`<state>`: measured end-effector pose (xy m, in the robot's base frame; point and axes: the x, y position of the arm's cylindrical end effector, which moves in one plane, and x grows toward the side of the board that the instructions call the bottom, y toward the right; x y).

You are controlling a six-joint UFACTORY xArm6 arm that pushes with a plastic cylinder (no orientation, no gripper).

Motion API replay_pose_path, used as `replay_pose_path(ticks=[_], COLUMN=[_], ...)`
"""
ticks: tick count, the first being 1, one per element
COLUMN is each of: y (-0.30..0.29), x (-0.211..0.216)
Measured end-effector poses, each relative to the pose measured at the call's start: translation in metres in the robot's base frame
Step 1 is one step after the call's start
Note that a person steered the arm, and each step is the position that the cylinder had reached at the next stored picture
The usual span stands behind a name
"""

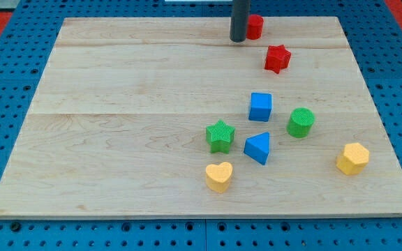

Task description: Push your arm to the center of the board

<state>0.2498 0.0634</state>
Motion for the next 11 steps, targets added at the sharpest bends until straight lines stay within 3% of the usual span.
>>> replay_pose_path(ticks=[11], y=[-0.081], x=[-0.027])
